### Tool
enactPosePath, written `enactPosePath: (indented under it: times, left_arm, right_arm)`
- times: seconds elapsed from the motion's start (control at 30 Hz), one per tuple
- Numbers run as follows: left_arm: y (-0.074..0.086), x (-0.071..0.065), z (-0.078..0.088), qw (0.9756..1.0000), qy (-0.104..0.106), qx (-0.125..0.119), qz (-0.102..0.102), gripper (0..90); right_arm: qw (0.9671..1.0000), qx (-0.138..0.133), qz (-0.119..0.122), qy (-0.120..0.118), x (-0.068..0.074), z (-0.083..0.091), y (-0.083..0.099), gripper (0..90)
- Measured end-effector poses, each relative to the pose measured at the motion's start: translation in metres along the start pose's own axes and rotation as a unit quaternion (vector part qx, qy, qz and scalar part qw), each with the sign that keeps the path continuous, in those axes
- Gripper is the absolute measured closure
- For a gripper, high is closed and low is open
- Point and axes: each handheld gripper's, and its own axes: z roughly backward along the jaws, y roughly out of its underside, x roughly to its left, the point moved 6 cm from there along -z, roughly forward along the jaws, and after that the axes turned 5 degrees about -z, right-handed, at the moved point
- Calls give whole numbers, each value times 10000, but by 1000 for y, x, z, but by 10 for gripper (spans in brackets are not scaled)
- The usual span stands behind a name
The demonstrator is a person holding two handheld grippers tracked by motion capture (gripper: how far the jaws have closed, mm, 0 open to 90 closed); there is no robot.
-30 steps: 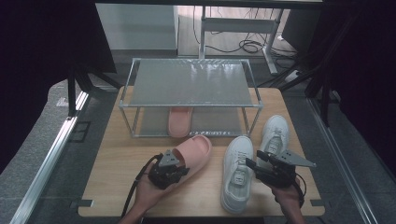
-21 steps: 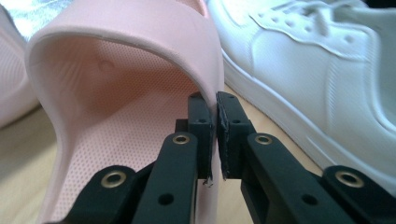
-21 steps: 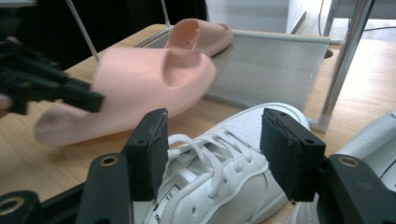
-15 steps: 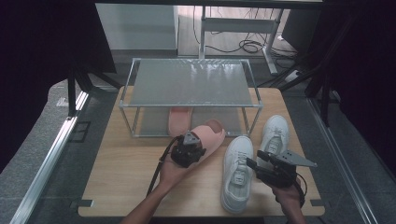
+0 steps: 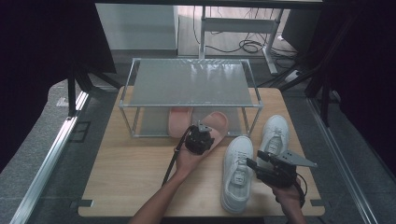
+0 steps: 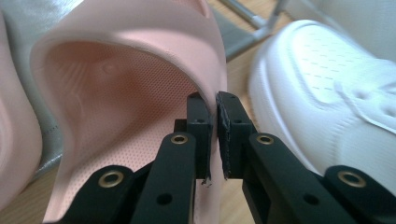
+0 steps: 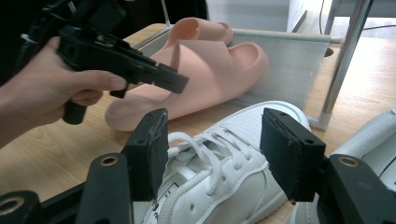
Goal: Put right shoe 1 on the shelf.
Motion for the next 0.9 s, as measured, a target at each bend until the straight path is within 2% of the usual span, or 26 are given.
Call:
enactPosePath:
  times: [0.13,0.17,0.33,0.43,0.5,0.53,0.57,0.73,0.87,0.9]
  left_arm:
    - [-4,3,-10,9999,-85,15,52,846]
    - [-6,5,-12,9998,-194,21,19,843]
    - [-6,10,-17,9997,-249,13,46,830]
    - [-6,8,-16,9997,-237,-33,32,805]
    - [-7,7,-15,9998,-210,-43,17,731]
    - [-6,6,-14,9998,-171,-54,10,731]
    - [-6,4,-10,9999,-124,-70,-47,695]
    - [-4,1,2,9999,38,-125,-24,632]
    - [-1,-2,17,9996,84,-217,-166,654]
    - [-1,-3,20,9995,104,-227,-198,725]
  right_arm:
    - [10000,13,-1,1,0,-1,1,425]
    - [10000,17,-5,4,0,-1,1,425]
    - [10000,18,-19,6,-1,0,1,425]
    - [10000,25,-8,11,-1,-1,2,425]
    - [10000,27,0,9,-1,-1,2,425]
    - [10000,27,0,9,-1,-1,2,425]
    - [10000,20,-2,12,-1,0,2,425]
    - [10000,29,-3,15,-1,-1,2,425]
    - [10000,24,-2,18,-1,-1,2,425]
    - [10000,24,-3,21,0,-1,2,425]
